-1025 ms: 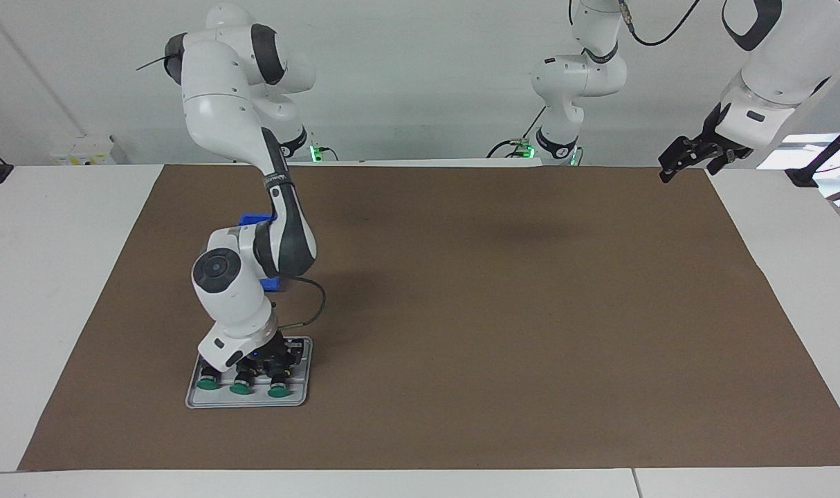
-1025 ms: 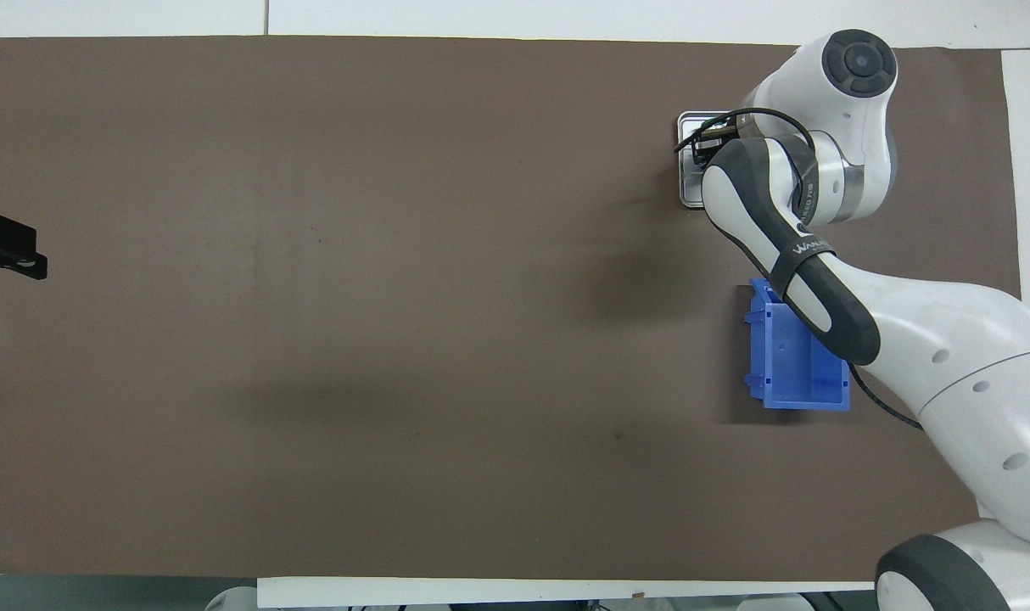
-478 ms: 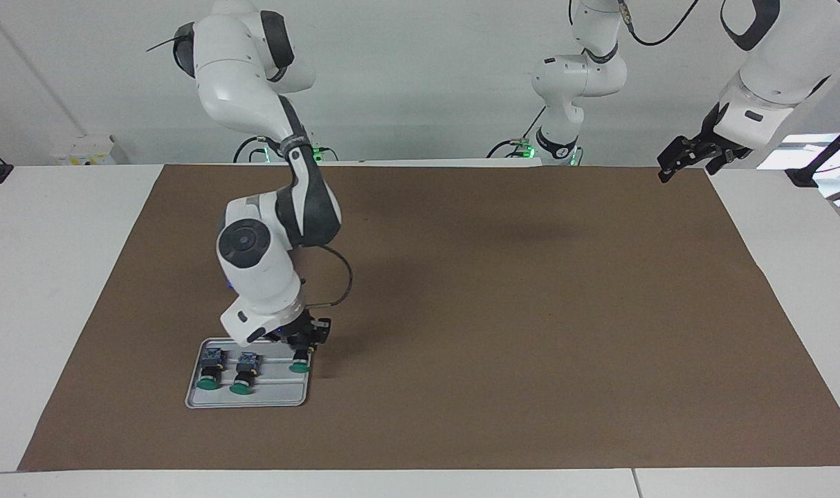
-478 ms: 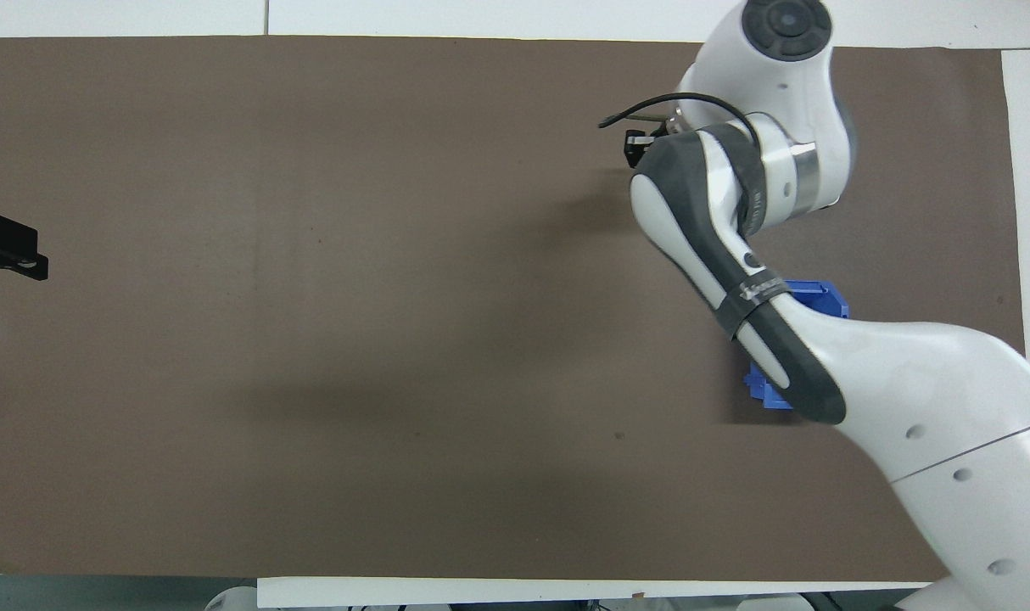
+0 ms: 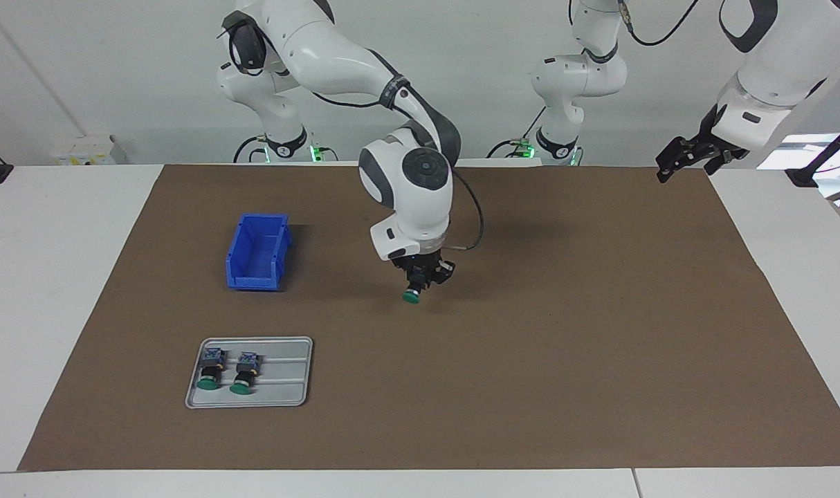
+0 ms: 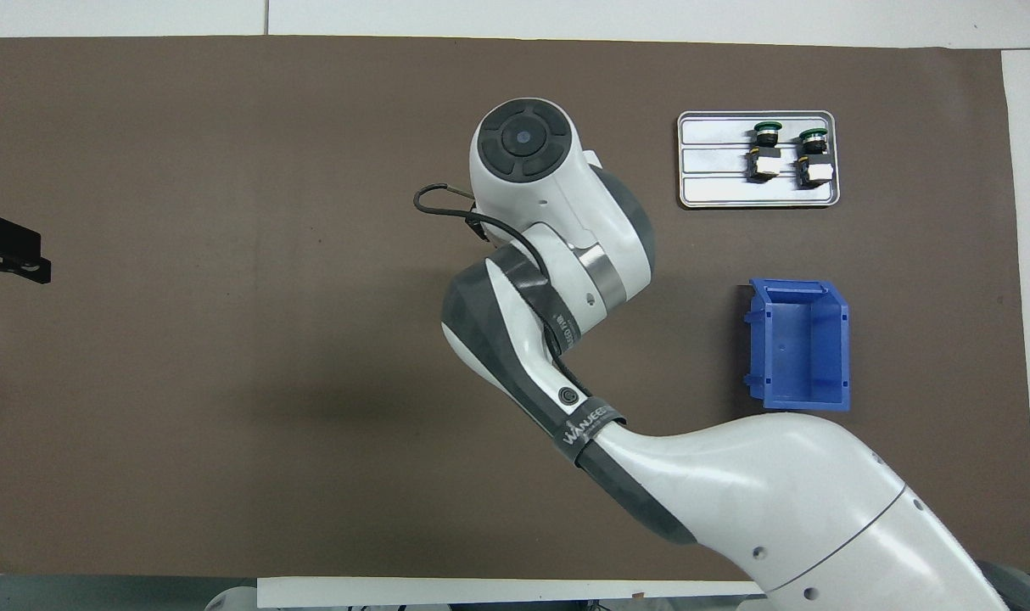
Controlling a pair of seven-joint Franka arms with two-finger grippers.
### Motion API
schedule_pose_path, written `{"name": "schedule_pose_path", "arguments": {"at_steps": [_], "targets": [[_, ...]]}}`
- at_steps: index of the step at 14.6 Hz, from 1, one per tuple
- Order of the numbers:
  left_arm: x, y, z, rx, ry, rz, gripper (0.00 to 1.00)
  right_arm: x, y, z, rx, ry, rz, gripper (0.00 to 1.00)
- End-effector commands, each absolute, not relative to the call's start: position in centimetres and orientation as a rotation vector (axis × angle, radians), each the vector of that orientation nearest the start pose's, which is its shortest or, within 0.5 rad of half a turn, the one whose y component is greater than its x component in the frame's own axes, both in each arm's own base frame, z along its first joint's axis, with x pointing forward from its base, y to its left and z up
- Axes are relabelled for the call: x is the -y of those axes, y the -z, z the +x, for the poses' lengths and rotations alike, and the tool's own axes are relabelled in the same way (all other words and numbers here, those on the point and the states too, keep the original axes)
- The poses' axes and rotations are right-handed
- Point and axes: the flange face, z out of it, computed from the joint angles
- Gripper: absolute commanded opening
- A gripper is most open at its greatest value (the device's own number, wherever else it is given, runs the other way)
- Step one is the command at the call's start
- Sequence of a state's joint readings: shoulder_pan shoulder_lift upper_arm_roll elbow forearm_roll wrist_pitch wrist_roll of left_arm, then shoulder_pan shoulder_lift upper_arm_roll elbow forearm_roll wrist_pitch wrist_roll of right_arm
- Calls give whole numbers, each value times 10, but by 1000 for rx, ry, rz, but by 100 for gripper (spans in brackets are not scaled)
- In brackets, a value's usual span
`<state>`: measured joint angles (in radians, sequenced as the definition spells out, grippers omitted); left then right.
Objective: Place and press button with both arms
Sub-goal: 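Carry the button with the right gripper to the table center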
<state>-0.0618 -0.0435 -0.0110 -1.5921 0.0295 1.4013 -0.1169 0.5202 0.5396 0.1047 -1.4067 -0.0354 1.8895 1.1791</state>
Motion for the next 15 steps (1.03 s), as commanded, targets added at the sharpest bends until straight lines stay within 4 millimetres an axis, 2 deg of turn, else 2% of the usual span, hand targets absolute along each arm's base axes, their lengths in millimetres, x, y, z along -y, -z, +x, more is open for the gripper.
{"name": "schedule_pose_path", "arguments": {"at_steps": [1, 3, 4, 6, 7, 9, 12, 14, 15], "targets": [[37, -627, 512, 70, -198, -3099, 100, -410, -390, 564, -1268, -97, -2906, 0], [37, -627, 511, 67, -200, -3099, 100, -424, -388, 553, -1541, -111, -2770, 1], [36, -627, 512, 67, -198, -3099, 100, -427, -384, 550, -1737, -114, -2660, 3], [36, -627, 512, 67, -196, -3099, 100, -429, -376, 551, -2055, -103, -2417, 6], [37, -627, 512, 65, -198, -3099, 100, -427, -369, 550, -2135, -104, -2360, 6], [36, -627, 511, 67, -200, -3099, 100, -430, -346, 542, -2161, -107, -2345, 6], [30, -627, 512, 81, -196, -3100, 100, -433, -333, 534, -2209, -100, -2264, 6], [30, -627, 512, 84, -194, -3100, 100, -461, -317, 514, -2205, -104, -2274, 6], [30, -627, 512, 81, -196, -3100, 100, -468, -306, 510, -2196, -106, -2284, 6]]}}
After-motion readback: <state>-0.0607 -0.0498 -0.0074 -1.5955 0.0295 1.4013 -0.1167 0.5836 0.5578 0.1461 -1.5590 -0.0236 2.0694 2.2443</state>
